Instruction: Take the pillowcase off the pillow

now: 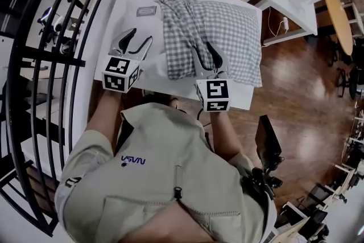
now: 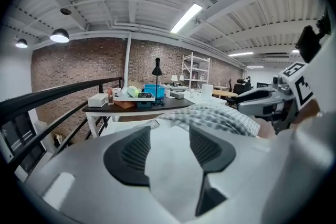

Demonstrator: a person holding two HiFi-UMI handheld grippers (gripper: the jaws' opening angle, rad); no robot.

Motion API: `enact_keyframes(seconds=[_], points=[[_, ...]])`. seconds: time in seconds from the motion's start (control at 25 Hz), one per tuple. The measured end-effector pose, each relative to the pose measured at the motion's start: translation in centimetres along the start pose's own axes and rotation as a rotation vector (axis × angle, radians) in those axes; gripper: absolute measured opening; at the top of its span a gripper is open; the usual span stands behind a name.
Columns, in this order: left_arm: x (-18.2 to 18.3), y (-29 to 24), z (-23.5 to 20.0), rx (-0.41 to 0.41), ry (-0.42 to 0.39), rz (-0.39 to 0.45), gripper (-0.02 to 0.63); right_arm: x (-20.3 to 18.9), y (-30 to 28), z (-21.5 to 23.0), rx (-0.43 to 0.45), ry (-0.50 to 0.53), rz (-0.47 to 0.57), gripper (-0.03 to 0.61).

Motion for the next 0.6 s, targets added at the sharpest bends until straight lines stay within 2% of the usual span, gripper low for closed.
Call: enact_keyframes(seconds=[0.12, 0.24, 0.44, 0.52, 0.6], points=[[2.0, -3.3, -1.5, -0.043, -0.007, -0.022, 0.237, 3.2, -2.5, 0.8, -0.024, 0.039, -0.026, 0.156], [2.1, -5.8, -2.6, -0.083, 0.004, -0.067, 0.269, 5.0, -5.7, 1.1, -0.026, 0.067, -0.099, 0.166], [0.6, -8.7, -1.8, -0.092, -0.001, -0.165, 0.281, 4.8, -11.3, 1.6, 0.021, 0.124, -0.267, 0.202], [0.0, -9.2, -1.2, -0.096, -0.023, -0.174, 0.221, 3.6, -13.1, 0.9, 0.065, 0.174, -0.368, 0.202], [0.2, -8.6, -0.8, -0.092, -0.054, -0.16, 0.116, 3.2, -13.9, 0.2, 0.072, 0.232, -0.41, 0.193]])
Point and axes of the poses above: the fingertips, and each gripper's own axes: y backward along the fingers, z to its right, x out of its top, the point moved 4 cm from there along y, backward along the fingers, and after that the axes turned 14 degrees about -z, right-handed, at the moved point
